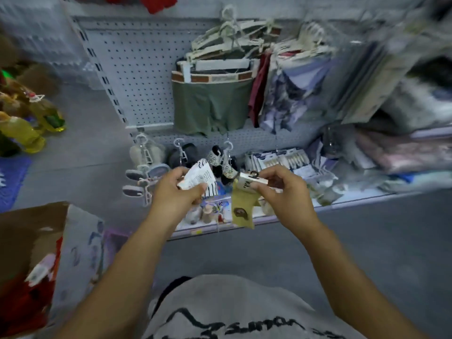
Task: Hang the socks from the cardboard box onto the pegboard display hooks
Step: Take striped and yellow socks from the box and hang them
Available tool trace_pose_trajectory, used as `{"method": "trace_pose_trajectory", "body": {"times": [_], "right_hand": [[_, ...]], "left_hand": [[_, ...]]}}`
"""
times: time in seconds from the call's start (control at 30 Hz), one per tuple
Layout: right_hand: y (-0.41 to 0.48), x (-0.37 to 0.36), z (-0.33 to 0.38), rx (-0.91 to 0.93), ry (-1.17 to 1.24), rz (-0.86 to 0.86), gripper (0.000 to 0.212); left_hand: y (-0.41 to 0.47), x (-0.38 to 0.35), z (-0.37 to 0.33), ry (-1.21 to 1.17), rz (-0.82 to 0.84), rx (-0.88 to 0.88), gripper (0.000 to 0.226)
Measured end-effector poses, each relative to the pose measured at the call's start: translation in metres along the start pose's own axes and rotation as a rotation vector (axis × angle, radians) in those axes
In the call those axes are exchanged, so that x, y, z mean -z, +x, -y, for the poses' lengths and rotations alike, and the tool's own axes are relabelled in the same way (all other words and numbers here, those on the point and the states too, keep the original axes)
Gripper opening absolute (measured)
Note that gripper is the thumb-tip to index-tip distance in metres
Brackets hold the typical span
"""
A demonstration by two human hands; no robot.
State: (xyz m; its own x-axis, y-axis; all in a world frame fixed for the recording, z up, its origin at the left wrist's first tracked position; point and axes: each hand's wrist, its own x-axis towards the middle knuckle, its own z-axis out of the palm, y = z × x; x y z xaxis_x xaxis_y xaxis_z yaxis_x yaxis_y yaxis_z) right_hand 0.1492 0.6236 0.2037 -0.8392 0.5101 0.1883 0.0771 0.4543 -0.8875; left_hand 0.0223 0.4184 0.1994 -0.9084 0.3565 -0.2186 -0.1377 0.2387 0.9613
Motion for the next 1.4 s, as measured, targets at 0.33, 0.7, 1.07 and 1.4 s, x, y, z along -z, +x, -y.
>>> {"method": "trace_pose_trajectory", "body": {"times": [0.33, 0.7, 1.07, 1.4], "right_hand": [[0.022, 0.169, -0.016, -0.093, 0.278, -0.1, 0.018], [0.083, 0.229, 0.033, 0.008, 0.486, -0.121, 0.017], [0.177, 0.203, 0.099, 0.145, 0.498, 0.022, 0.02], [0.279, 0.111, 0.143, 0.192, 0.593, -0.124, 0.011]], "left_hand": [[0.002, -0.157, -0.094, -0.142, 0.099, -0.178, 0.024], [0.008, -0.2, -0.207, -0.344, 0.206, -0.331, 0.013], [0.061, -0.164, -0.261, -0.231, 0.085, -0.562, 0.014], [0.145, -0.113, -0.288, -0.172, -0.136, -0.588, 0.042]]}}
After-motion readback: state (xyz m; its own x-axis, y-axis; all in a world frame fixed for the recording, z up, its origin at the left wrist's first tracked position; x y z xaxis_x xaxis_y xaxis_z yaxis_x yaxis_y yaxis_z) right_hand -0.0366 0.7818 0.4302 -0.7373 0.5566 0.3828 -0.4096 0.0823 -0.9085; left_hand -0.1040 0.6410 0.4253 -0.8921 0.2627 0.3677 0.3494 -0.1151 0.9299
